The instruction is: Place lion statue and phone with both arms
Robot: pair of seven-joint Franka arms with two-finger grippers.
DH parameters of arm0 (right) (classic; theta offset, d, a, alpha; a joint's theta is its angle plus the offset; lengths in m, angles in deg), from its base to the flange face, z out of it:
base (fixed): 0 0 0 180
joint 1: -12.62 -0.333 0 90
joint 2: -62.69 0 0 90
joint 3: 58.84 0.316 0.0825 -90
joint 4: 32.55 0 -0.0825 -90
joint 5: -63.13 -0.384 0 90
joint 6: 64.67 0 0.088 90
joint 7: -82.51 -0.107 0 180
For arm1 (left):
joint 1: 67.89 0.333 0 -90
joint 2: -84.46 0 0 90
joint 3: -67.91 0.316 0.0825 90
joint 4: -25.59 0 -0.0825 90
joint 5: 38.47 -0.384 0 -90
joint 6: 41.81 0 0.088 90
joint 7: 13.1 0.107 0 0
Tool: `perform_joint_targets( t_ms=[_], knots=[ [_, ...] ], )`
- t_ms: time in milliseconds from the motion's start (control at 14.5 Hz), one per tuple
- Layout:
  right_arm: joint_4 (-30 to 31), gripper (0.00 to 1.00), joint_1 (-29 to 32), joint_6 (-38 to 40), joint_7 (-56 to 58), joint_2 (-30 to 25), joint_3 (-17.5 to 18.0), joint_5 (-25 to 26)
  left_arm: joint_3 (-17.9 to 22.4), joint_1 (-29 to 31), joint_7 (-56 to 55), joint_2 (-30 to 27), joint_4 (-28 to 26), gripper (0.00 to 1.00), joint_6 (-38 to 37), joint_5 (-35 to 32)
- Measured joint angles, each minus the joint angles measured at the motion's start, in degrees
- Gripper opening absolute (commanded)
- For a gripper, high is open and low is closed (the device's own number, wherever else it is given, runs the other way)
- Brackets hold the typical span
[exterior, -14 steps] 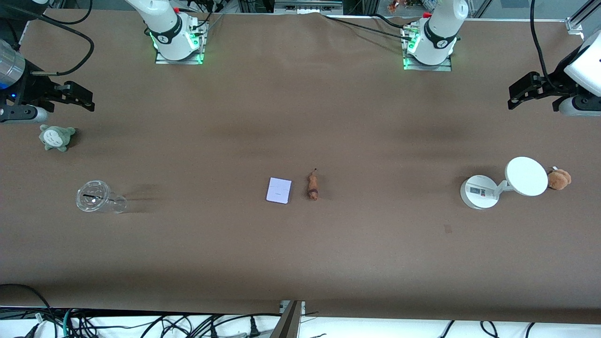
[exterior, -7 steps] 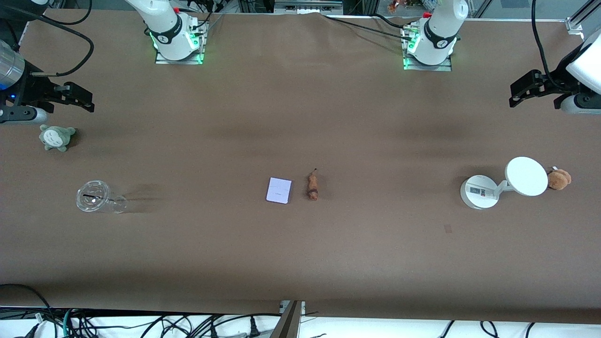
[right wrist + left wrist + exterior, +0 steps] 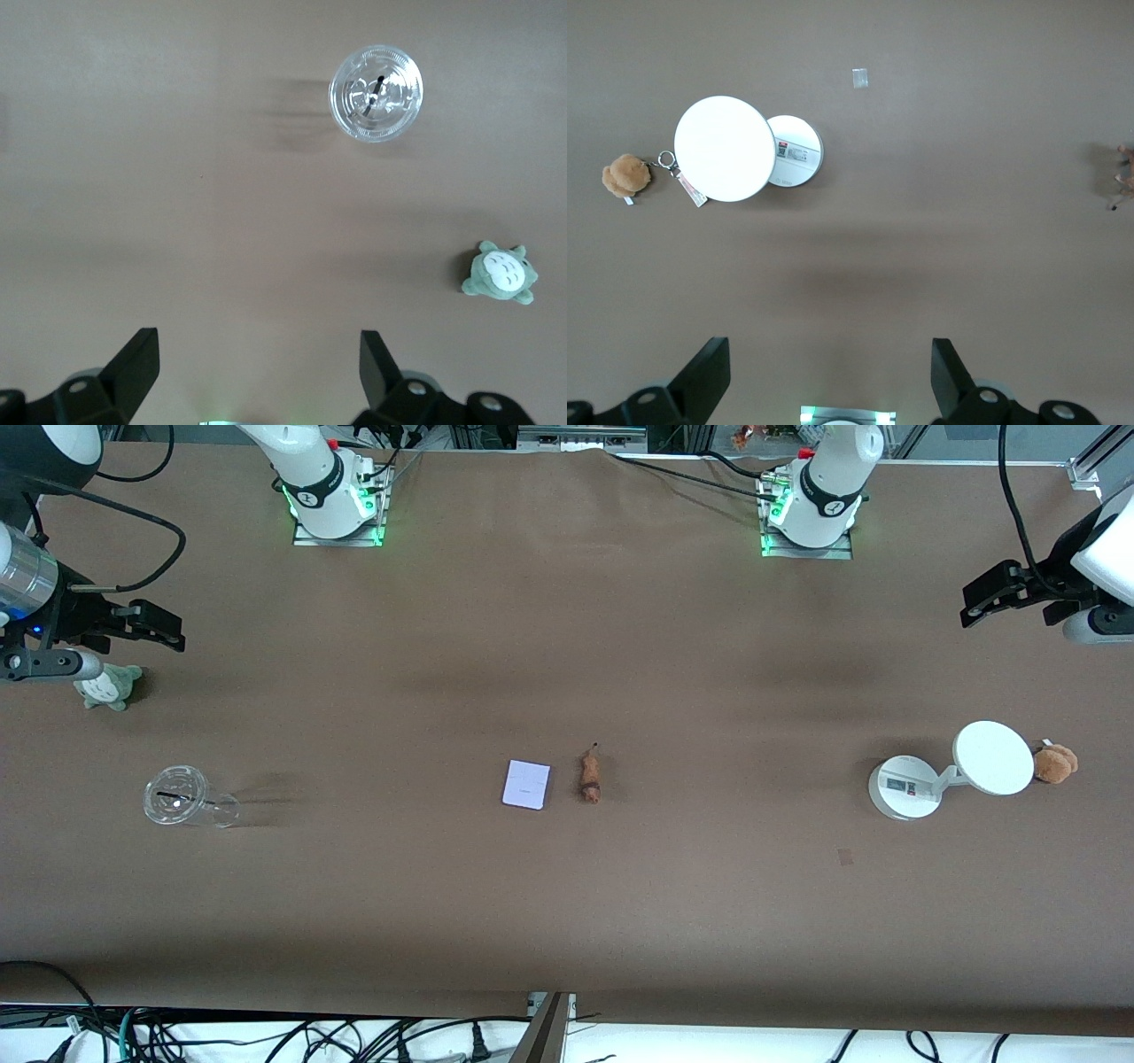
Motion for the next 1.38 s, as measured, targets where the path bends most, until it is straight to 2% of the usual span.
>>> perform_joint_targets(
  t_ms=[207, 276, 345, 414, 483, 552, 690, 759, 828, 897, 966, 1172, 1379],
  knots=[
    [-0.54, 0.97, 0.00, 0.03, 0.00, 0.19, 0.00, -0.03, -0.03, -0.09, 0.64, -0.03, 0.48, 1.00, -0.54, 0.00],
    [-0.58, 0.75, 0.00, 0.03, 0.00, 0.19, 0.00, -0.05, -0.01, -0.08, 1.01, 0.03, 0.47, 1.00, -1.01, 0.18],
    [-0.59, 0.42, 0.00, 0.04, -0.01, 0.19, 0.00, -0.08, -0.01, -0.08, 1.36, 0.17, 0.44, 1.00, -1.87, 0.52],
    [-0.60, 0.36, 0.00, 0.04, -0.01, 0.19, 0.00, -0.11, -0.01, -0.08, 1.71, 0.44, 0.39, 1.00, -2.89, 0.96],
    [-0.62, 0.53, 0.00, 0.06, -0.01, 0.19, 0.01, -0.13, 0.00, -0.08, 1.79, 0.86, 0.32, 1.00, -3.33, 1.78],
    [-0.62, 1.00, 0.00, 0.07, -0.01, 0.19, 0.02, -0.14, 0.00, -0.08, 1.79, 1.35, 0.07, 1.00, -3.42, 3.08],
    [-0.64, 1.00, 0.00, 0.08, -0.01, 0.19, 0.03, -0.29, 0.02, -0.02, 1.79, 2.21, -1.82, 1.00, -3.12, 5.72],
    [-0.64, 0.78, 0.00, 0.08, -0.02, 0.19, 0.03, -0.39, 0.03, 0.00, 1.79, 2.38, -3.61, 1.00, -2.17, 6.42],
    [-0.64, 0.39, 0.00, 0.09, -0.01, 0.19, 0.04, -0.42, 0.02, 0.00, 1.79, 2.36, -5.36, 1.00, -1.05, 6.75],
    [-0.65, 0.38, 0.00, 0.09, -0.01, 0.19, 0.05, -0.43, 0.02, 0.00, 1.77, 2.33, -6.44, 1.00, -0.32, 6.86],
    [-0.66, 0.99, 0.00, 0.10, -0.01, 0.19, 0.05, -0.43, 0.02, -0.02, 1.66, 2.31, -7.13, 1.00, 0.58, 6.98],
    [-0.69, 1.00, -0.01, 0.12, -0.04, 0.19, 0.08, -0.44, -1.35, -0.80, -2.62, 3.39, -8.33, 1.00, 4.90, 9.75],
    [-0.70, 1.00, -0.01, 0.17, -0.04, 0.21, 0.11, -0.44, -5.93, -3.56, -11.37, 8.82, -9.45, 1.00, 15.10, 10.85]
  ],
)
